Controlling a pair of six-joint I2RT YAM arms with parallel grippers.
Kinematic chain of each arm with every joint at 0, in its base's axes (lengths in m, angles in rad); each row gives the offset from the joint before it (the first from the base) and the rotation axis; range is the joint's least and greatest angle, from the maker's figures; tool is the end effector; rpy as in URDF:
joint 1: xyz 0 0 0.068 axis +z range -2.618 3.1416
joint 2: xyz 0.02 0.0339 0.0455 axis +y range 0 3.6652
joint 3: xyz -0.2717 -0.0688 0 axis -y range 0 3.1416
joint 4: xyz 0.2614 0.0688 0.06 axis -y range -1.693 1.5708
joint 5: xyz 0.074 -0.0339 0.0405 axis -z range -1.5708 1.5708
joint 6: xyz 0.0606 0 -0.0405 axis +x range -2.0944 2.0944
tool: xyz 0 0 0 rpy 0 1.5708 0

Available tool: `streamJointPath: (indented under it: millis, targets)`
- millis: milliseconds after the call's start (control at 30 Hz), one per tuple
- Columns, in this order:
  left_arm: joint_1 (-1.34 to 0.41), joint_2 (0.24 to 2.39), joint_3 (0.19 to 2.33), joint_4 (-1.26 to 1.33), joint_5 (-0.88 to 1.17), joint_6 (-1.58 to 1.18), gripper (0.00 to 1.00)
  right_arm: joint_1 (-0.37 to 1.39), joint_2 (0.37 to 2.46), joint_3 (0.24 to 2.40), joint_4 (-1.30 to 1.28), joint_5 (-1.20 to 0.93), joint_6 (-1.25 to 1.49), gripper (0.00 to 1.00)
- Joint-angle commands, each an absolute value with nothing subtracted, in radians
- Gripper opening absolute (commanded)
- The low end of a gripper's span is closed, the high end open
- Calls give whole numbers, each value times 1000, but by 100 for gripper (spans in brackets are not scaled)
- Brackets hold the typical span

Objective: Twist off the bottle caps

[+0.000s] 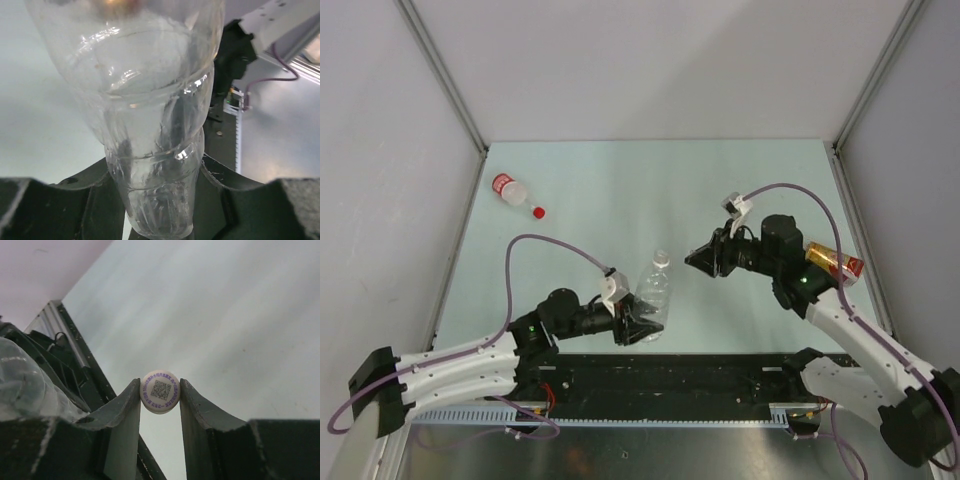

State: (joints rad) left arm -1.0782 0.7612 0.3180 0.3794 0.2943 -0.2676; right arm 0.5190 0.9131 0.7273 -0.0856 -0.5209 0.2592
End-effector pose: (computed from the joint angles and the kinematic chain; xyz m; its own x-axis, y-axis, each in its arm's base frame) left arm 0.0871 -0.1994 0.2346 -0.2882 0.0020 -0.9576 0.9373 0.2053 -0.2817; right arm 0.1968 0.1471 0.3053 -0.4420 0.0036 -0.8970 -0.7586 0.5322 0.3759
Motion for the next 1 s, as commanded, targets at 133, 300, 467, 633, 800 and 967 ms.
streamJointPath:
  millis: [133, 300, 467, 633, 800, 967]
  targets:
    - [-944, 754, 242, 417, 150, -411, 0, 506, 1082, 718, -63, -402, 292, 0]
    - [-877, 728, 200, 411, 136, -472, 0, 507, 1201, 718, -69, -339, 312, 0]
    - [-860, 716, 182, 405, 148, -489, 0, 517, 1327, 730, -97, -290, 306, 5]
    - [-860, 701, 188, 405, 185, -487, 0, 518, 1384, 742, -131, -254, 308, 38]
    - [-860, 674, 185, 405, 199, -477, 0, 521, 1354, 742, -136, -224, 309, 69]
    - [-859, 651, 175, 405, 196, -482, 0, 521, 1298, 742, -128, -244, 306, 85]
